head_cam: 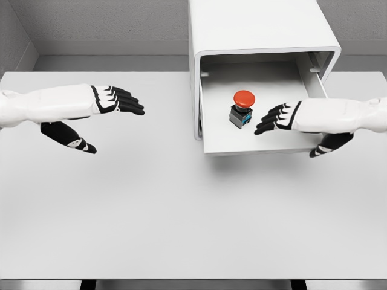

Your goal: Slide open multi-storey tabletop storage cabinets and put open load switch and slide close multi-storey tabletop storage cabinets

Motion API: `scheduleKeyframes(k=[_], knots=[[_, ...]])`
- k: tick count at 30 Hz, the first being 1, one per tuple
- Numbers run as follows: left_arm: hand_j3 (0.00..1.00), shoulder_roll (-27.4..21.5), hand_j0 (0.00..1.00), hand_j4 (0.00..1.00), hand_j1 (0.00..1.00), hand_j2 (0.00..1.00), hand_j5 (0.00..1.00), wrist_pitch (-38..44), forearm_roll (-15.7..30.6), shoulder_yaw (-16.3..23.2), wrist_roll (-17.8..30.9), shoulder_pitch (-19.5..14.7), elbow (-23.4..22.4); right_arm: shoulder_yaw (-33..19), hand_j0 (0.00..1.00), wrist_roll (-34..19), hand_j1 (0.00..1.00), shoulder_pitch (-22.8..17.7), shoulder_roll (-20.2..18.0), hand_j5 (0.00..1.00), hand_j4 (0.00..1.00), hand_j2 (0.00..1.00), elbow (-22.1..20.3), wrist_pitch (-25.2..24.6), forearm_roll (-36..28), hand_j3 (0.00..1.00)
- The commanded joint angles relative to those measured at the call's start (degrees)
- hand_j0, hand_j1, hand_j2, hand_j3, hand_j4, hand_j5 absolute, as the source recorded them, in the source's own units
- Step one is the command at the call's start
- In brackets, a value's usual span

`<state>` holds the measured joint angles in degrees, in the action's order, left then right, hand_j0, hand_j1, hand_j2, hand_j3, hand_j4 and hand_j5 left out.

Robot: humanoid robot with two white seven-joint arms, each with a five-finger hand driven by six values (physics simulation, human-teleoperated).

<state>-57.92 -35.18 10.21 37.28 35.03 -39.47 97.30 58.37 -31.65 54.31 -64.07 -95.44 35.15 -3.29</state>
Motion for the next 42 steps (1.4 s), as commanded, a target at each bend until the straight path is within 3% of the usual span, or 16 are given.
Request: scheduleKeyframes(k=[1, 13, 19, 21, 25, 29, 32, 42], knots=[[1.00, 0.09, 1.00, 1.00, 1.00, 1.00, 1.00, 0.18, 0.43, 0.16, -0.03, 0.35, 0.00, -0.63, 1.00, 0.10, 1.00, 0.00, 0.61, 1.00, 1.00, 1.00, 0.35, -0.15, 1.00, 1.00], [1.00, -0.17, 1.00, 1.00, 1.00, 1.00, 1.00, 0.18, 0.43, -0.27, -0.03, 0.71, 0.00, -3.53, 1.00, 0.10, 1.00, 0.09, 6.41, 1.00, 1.00, 1.00, 7.20, -0.15, 4.26, 1.00], [1.00, -0.08, 1.00, 1.00, 1.00, 1.00, 1.00, 0.18, 0.43, -0.19, -0.03, 1.58, 0.09, -5.72, 1.00, 0.01, 1.00, 1.15, 12.56, 1.00, 1.00, 1.00, 15.73, -0.15, 8.03, 1.00], [1.00, -0.26, 1.00, 1.00, 1.00, 1.00, 1.00, 0.18, 0.51, -0.63, -0.03, 2.46, 0.09, -6.69, 1.00, 0.01, 1.00, 1.06, 13.62, 1.00, 1.00, 1.00, 16.69, -0.15, 8.91, 1.00], [1.00, -0.26, 1.00, 1.00, 1.00, 1.00, 1.00, 0.18, 0.52, -0.54, -0.03, 2.46, 0.17, -6.69, 1.00, 1.41, 1.00, 0.18, 11.16, 1.00, 1.00, 1.00, 13.97, -0.15, 8.83, 1.00], [1.00, -0.26, 1.00, 1.00, 1.00, 1.00, 1.00, 0.18, 0.52, -0.54, -0.03, 2.38, 0.09, -6.78, 1.00, 5.54, 1.00, -1.31, 4.92, 1.00, 1.00, 1.00, 3.60, -0.15, 8.74, 1.00], [1.00, -0.26, 1.00, 1.00, 1.00, 1.00, 1.00, 0.18, 0.52, -0.63, -0.03, 2.29, 0.09, -6.60, 1.00, 6.34, 1.00, -2.46, 2.89, 1.00, 1.00, 1.00, 0.35, -0.15, 8.74, 1.00], [1.00, -0.17, 1.00, 1.00, 1.00, 1.00, 1.00, 0.18, 0.52, -0.45, -0.03, 2.29, 0.09, -6.25, 1.00, 10.03, 1.00, -7.82, 0.26, 1.00, 1.00, 1.00, -0.36, -0.15, 8.74, 1.00]])
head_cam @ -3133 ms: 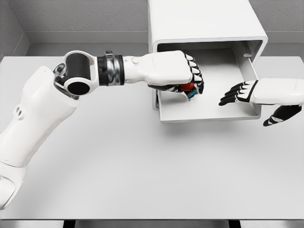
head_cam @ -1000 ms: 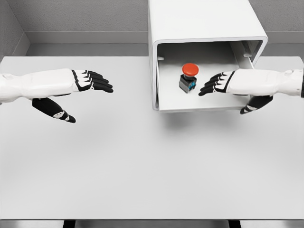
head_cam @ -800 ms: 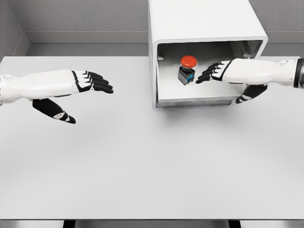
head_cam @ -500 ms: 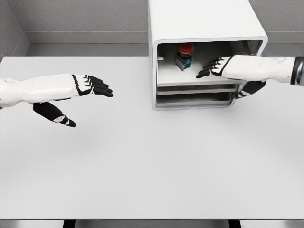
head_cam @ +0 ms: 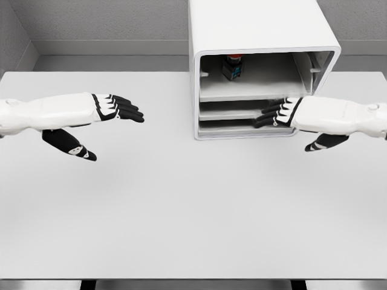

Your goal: Slide open multi-storey tabletop storage cabinets and put open load switch and slide close multi-storey tabletop storage cabinets

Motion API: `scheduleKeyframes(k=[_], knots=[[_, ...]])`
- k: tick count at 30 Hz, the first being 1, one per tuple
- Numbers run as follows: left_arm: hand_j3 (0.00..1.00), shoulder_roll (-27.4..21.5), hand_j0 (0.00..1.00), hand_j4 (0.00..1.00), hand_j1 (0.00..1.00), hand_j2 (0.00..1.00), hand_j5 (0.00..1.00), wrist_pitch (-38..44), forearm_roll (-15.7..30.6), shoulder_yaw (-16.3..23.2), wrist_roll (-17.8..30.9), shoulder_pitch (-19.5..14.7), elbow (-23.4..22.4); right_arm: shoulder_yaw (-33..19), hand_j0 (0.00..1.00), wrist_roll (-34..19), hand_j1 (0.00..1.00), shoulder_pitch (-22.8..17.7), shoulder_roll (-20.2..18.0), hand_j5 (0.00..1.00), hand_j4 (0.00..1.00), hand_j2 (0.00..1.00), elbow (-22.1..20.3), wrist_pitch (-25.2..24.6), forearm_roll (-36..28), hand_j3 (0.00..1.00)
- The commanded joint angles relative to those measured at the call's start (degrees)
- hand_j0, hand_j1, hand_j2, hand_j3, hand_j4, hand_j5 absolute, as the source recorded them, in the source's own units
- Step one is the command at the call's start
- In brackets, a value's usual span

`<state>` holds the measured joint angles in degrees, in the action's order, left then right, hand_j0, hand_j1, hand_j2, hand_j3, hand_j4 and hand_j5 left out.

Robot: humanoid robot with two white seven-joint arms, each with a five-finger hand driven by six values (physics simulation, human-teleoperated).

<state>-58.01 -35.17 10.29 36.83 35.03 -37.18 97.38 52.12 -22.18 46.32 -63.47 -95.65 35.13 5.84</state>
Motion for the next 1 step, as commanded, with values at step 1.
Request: scheduleKeyframes(k=[1], knots=[[1.00, -0.09, 1.00, 1.00, 1.00, 1.00, 1.00, 0.17, 0.43, -0.01, -0.03, 0.00, 0.01, 0.00, 1.00, 0.56, 1.00, -0.26, -0.33, 1.00, 1.00, 1.00, -0.15, -0.13, -0.39, 1.00]])
